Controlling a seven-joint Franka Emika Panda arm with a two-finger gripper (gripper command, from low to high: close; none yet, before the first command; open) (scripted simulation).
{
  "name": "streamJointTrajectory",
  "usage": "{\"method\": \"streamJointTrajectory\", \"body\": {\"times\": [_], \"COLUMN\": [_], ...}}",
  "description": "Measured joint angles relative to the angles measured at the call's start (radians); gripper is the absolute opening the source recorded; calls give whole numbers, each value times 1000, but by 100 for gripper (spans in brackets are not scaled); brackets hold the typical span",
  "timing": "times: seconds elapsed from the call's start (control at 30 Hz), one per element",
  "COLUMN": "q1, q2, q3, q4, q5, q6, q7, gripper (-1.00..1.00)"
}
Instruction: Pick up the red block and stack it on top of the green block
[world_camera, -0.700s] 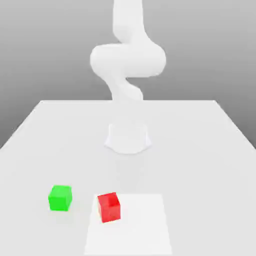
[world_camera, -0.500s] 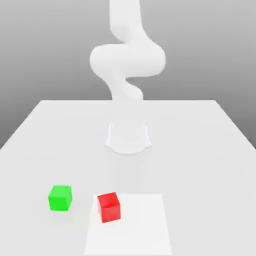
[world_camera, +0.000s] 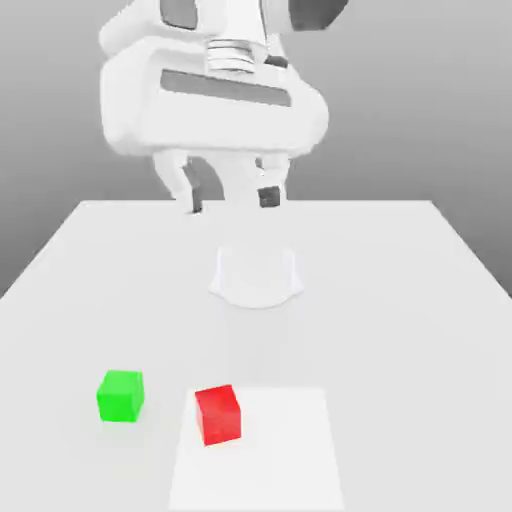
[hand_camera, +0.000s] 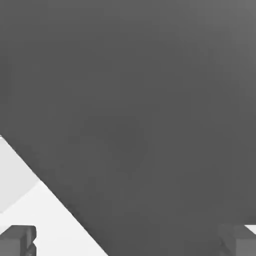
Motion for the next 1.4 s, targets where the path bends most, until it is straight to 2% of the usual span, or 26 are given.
{"method": "streamJointTrajectory", "body": {"times": [0.4,0.77,0.9,1.13,1.17,1.4], "q1": [120,131,120,-44,-67,-68], "q2": [213,400,485,642,659,660], "q3": [-150,-196,-148,77,106,108], "q4": [-124,-231,-218,-186,-183,-183], "q5": [28,31,161,431,456,460], "q6": [125,242,300,409,421,420], "q7": [-540,-998,-1115,-1315,-1333,-1337], "gripper": [0,0,0,0,-100,-100]}}
